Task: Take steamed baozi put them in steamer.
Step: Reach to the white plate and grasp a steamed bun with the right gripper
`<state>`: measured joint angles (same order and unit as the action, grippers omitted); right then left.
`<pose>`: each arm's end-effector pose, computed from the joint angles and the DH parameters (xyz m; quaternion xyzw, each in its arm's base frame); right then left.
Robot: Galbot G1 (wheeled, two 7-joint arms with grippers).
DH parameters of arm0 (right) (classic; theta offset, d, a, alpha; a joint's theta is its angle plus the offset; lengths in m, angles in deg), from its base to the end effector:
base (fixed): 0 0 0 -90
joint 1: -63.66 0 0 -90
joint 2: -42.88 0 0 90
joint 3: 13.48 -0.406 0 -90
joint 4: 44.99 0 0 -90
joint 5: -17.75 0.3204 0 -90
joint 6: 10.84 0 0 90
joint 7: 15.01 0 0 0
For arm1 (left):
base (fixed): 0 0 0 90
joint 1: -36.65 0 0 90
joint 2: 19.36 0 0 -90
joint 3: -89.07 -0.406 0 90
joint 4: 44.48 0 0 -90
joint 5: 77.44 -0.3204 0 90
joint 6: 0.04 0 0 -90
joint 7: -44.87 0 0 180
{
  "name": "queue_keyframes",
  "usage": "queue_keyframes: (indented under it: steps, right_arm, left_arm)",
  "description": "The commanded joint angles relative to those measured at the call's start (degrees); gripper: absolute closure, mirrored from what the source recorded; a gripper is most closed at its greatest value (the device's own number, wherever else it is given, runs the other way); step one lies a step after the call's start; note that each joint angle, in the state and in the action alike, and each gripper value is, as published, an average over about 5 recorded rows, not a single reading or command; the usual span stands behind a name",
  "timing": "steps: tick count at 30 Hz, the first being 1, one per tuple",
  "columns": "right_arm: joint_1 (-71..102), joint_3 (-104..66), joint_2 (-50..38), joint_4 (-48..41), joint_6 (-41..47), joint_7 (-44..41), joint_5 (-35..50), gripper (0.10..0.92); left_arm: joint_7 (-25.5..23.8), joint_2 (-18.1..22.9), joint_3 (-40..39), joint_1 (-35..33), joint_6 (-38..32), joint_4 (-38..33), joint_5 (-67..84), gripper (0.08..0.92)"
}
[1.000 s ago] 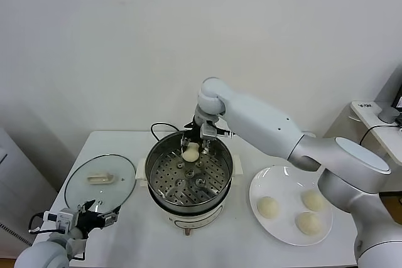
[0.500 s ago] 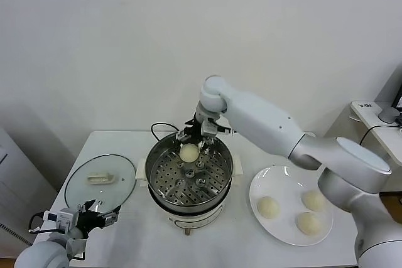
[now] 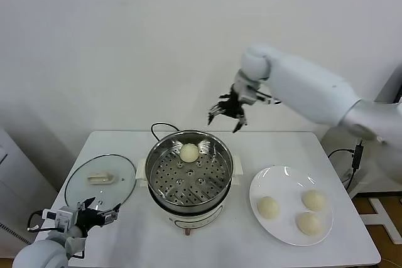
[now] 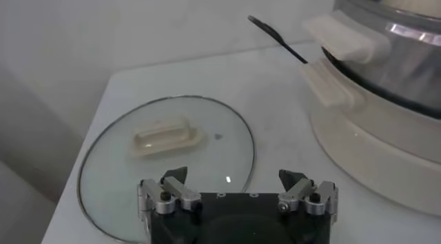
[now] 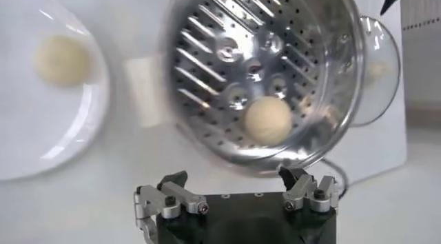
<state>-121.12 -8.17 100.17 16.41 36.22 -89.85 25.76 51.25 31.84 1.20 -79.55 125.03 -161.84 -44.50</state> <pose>0.6220 -0.0666 0.0259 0.6887 -0.2207 0.6906 0.0094 0.1690 0.1704 -0.3005 -0.0670 -0.9428 -0.0812 0.3163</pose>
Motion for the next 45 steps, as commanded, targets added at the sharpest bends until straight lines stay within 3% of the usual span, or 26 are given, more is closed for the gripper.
queue_keyframes:
  steps: [1, 7, 15, 45]
  right_arm:
    - [-9.2, 17.6, -15.4, 8.5, 41.3, -0.6, 18.3, 0.203]
    - [-5.3, 19.0, -22.3, 14.9, 46.4, 2.2, 21.0, 0.203]
    - [4.2, 14.0, -25.0, 17.4, 48.4, 5.4, 20.2, 0.203]
    - [25.7, 2.7, -19.2, 15.0, 51.7, 13.2, 9.0, 0.203]
  left_arm:
    - [0.0, -0.1, 0.0, 0.0, 0.1, -0.1, 0.1, 0.177]
    - [0.0, 0.1, -0.2, 0.2, 0.2, -0.2, 0.0, 0.177]
    - [0.1, 0.6, -0.2, 0.3, 0.7, -0.6, -0.3, 0.177]
    - [0.4, 2.9, -0.5, 0.7, 1.8, -0.5, -2.5, 0.177]
